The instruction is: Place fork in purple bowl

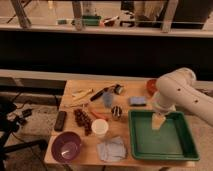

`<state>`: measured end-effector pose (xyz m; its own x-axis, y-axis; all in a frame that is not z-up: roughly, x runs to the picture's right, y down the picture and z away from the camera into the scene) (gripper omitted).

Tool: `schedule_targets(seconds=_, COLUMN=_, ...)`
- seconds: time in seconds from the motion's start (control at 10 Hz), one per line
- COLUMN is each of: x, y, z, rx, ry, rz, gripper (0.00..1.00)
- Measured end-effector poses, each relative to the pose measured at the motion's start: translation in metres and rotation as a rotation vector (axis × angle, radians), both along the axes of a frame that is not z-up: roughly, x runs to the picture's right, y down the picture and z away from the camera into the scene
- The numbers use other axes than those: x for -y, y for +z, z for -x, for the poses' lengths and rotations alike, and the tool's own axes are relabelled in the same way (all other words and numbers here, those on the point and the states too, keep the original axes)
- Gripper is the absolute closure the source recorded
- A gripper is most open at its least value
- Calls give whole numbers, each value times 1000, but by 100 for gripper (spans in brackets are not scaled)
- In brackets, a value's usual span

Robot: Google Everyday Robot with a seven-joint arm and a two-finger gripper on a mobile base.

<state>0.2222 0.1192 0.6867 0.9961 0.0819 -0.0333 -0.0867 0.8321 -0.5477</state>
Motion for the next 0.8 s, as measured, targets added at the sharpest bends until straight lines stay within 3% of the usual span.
schedule_targets(seconds=0.1, x=1, y=1, z=16, rx=20, ry=-9, rz=-1, gripper=20)
schedule_targets(seconds=0.6, x=20, y=3, z=140, rx=221, ry=-84, rz=-4, gripper=20)
schedule_targets(seconds=0.7, x=21, y=1, z=154, rx=248, ry=-89, rz=0, gripper=20)
schedule_targets(seconds=0.8, x=22, y=1, z=150, rx=240, ry=-90, rz=-3, gripper=20)
